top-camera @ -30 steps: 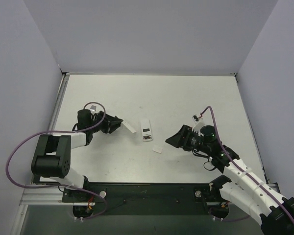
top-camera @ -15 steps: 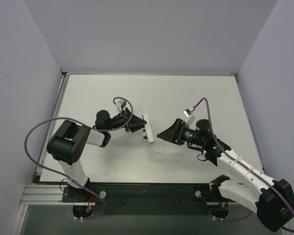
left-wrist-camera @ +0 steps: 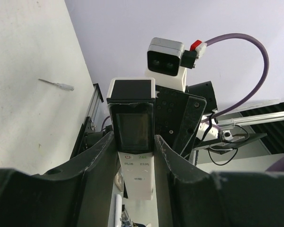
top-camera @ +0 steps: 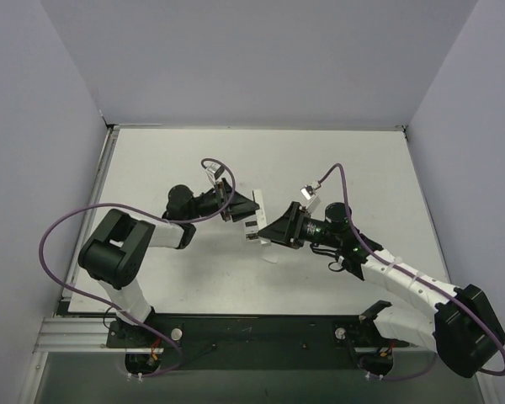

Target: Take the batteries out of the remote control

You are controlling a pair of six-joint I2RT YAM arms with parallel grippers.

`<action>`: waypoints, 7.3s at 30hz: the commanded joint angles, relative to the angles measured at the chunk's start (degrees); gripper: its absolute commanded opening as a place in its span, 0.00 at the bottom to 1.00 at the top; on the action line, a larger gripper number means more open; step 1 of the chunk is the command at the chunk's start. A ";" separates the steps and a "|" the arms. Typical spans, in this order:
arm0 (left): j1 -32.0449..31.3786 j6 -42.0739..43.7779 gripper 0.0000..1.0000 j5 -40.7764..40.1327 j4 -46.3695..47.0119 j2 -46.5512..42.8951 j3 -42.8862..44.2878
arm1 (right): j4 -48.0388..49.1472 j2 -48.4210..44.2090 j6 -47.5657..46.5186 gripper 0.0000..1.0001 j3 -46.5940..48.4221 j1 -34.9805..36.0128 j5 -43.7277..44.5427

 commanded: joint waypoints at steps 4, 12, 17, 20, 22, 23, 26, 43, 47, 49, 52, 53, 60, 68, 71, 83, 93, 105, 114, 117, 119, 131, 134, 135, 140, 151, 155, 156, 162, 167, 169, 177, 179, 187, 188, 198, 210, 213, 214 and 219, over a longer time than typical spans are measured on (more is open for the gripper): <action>-0.52 0.41 0.00 0.20 23.02 -3.52 3.26 | 7.46 -0.27 1.73 0.30 1.72 1.90 -0.02; -0.43 6.19 0.52 0.02 12.35 -8.35 3.00 | -3.40 -5.54 -5.90 0.00 3.73 3.48 4.63; -0.34 21.98 0.67 -2.26 -10.68 -18.08 3.87 | -15.20 -8.79 -13.20 0.00 7.95 5.94 10.26; -0.34 31.21 0.73 -4.81 -27.91 -22.84 5.80 | -19.42 -9.76 -15.92 0.00 8.75 6.30 12.90; -0.34 35.63 0.75 -6.82 -39.95 -24.43 7.21 | -22.67 -10.12 -18.03 0.00 9.80 6.73 15.00; -0.34 39.04 0.75 -7.36 -43.04 -25.66 7.74 | -23.56 -10.12 -18.74 0.00 10.24 7.00 15.54; -0.43 41.62 0.75 -8.68 -48.16 -26.90 7.84 | -27.07 -10.03 -21.20 0.00 12.52 8.93 19.47; -0.43 39.97 0.75 -7.98 -50.72 -26.81 8.80 | -42.20 -3.79 -32.19 0.00 23.42 25.81 48.75; -0.43 38.73 0.75 -8.06 -48.78 -26.73 8.54 | -42.55 -3.44 -32.37 0.00 24.04 27.13 51.14; -0.43 38.47 0.75 -8.67 -49.13 -26.29 8.71 | -42.55 -3.35 -32.63 0.00 24.48 27.48 51.92; -0.52 38.29 0.75 -9.38 -50.01 -25.24 9.15 | -42.55 -3.09 -32.98 0.00 24.74 28.09 52.63; -0.52 38.03 0.75 -9.64 -49.75 -24.97 9.24 | -42.55 -2.91 -33.07 0.00 24.92 28.27 52.89; -1.04 35.12 0.74 -10.79 -46.93 -24.53 9.59 | -43.51 -1.06 -33.25 0.00 25.89 29.76 55.44; -1.92 34.94 0.76 -13.33 -49.12 -25.41 10.03 | -44.48 0.95 -33.68 0.00 27.55 31.34 58.08; -2.71 37.58 0.74 -15.97 -57.17 -24.44 12.65 | -44.57 1.22 -33.95 0.00 28.08 32.22 59.75; -6.75 33.90 0.24 -18.61 -55.03 -24.26 8.81 | -43.87 1.57 -33.16 0.00 28.52 33.46 67.04; -12.03 27.04 0.28 -17.47 -44.12 -22.16 5.11 | -39.92 2.37 -32.98 0.00 28.35 33.02 69.15; -14.58 27.39 0.44 -19.40 -42.10 -21.63 2.65 | -36.84 0.61 -30.78 0.00 26.68 30.30 69.51; -15.90 27.39 0.40 -19.93 -41.32 -20.75 2.21 | -35.43 0.52 -29.73 0.00 25.89 29.59 69.77; -15.90 27.39 0.40 -19.75 -41.66 -20.83 2.21 | -35.52 0.69 -29.90 0.00 25.97 29.33 69.51; -15.72 28.70 0.48 -20.45 -42.97 -21.62 2.99 | -35.52 0.52 -29.91 0.00 25.63 29.33 69.25; -11.77 33.18 0.68 -32.31 -61.78 -28.92 11.17 | -34.37 -2.03 -29.55 0.00 20.96 29.41 67.66; -11.77 33.98 0.68 -32.59 -63.54 -28.05 13.11 | -35.08 -1.24 -29.12 0.00 21.49 29.50 68.10; -11.77 33.98 0.69 -32.50 -63.63 -27.52 13.37 | -35.51 -1.07 -29.11 0.00 21.75 29.41 68.10; -11.77 34.24 0.69 -32.59 -62.67 -26.73 14.07 | -36.22 0.08 -28.68 0.00 22.55 29.41 68.28; -12.82 34.86 0.47 -34.17 -66.88 -22.77 15.92 | -36.05 0.34 -28.76 0.00 22.90 29.59 68.98; -14.05 34.16 0.31 -32.76 -65.40 -22.86 13.55 | -35.78 0.69 -29.29 0.00 23.25 29.42 70.12; -14.57 33.90 0.26 -32.59 -65.13 -23.03 12.94 | -35.69 1.22 -29.46 0.00 23.42 29.41 70.30; -16.86 32.31 0.14 -31.53 -62.67 -23.56 8.89 | -34.90 2.71 -29.64 0.00 24.13 28.71 70.47; -18.01 32.14 0.17 -30.83 -60.49 -22.86 6.26 | -34.81 3.15 -29.90 0.00 25.09 28.10 70.47; -18.53 31.61 0.28 -30.48 -58.55 -22.95 5.20 | -34.55 3.24 -30.17 0.00 25.27 27.83 70.47; -19.85 30.47 0.30 -27.05 -51.25 -21.89 2.75 | -33.94 3.07 -29.99 0.00 25.01 26.16 68.54; -19.77 29.24 0.48 -27.40 -51.76 -22.24 2.74 | -33.94 2.98 -30.43 0.00 24.83 26.07 68.01; -12.85 32.31 0.77 -21.61 -48.62 -28.21 3.35 | -29.91 -4.65 -29.20 0.00 16.86 23.18 60.82; -11.86 32.66 0.77 -20.29 -47.04 -29.44 3.53 | -29.28 -6.23 -29.20 0.00 15.88 22.83 59.50; -6.67 32.23 0.64 -6.66 -29.02 -31.91 4.84 | -21.46 -20.13 -29.82 0.00 11.38 20.45 36.22; -6.67 23.80 0.61 -3.23 -11.61 -28.75 4.15 | -17.68 -19.52 -27.53 0.00 10.51 20.45 26.97; -6.67 22.12 0.53 -3.05 -7.92 -28.31 3.62 | -16.71 -19.52 -27.44 0.00 9.89 20.27 25.66; -6.67 21.68 0.52 -3.23 -6.43 -28.05 3.44 | -16.45 -19.35 -27.44 0.00 9.80 20.01 24.95; -6.67 20.80 0.60 -2.79 -5.45 -26.55 3.44 | -13.99 -19.34 -27.10 0.00 8.14 19.75 22.49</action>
